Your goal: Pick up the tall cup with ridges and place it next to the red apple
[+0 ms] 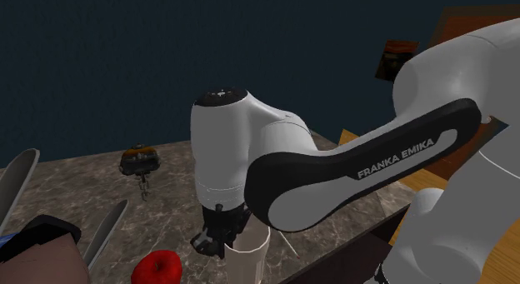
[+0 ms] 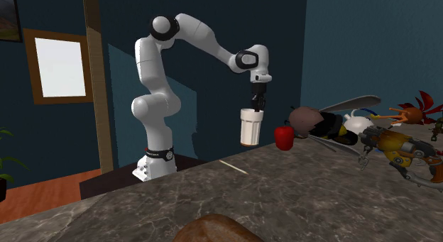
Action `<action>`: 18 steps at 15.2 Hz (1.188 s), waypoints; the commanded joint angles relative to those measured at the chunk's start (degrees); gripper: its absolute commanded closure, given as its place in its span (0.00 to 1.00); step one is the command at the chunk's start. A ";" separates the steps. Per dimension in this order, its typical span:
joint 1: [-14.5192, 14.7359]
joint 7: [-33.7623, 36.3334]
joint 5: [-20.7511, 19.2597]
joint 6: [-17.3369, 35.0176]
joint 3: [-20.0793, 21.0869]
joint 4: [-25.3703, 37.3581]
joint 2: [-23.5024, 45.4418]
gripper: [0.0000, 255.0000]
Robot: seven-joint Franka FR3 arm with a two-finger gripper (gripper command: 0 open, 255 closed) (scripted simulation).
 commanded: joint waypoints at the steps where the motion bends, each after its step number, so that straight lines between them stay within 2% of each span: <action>1: -0.15 0.42 -0.58 1.68 0.28 -0.82 0.97 1.00; 6: -0.35 1.72 -1.97 5.88 1.01 -3.23 3.19 1.00; 14: -0.35 1.72 -1.97 5.88 1.01 -3.23 3.19 1.00; 15: -0.35 1.72 -1.96 5.87 1.00 -3.23 3.18 0.00; 18: -0.34 1.71 -1.95 5.86 1.00 -3.24 3.16 0.00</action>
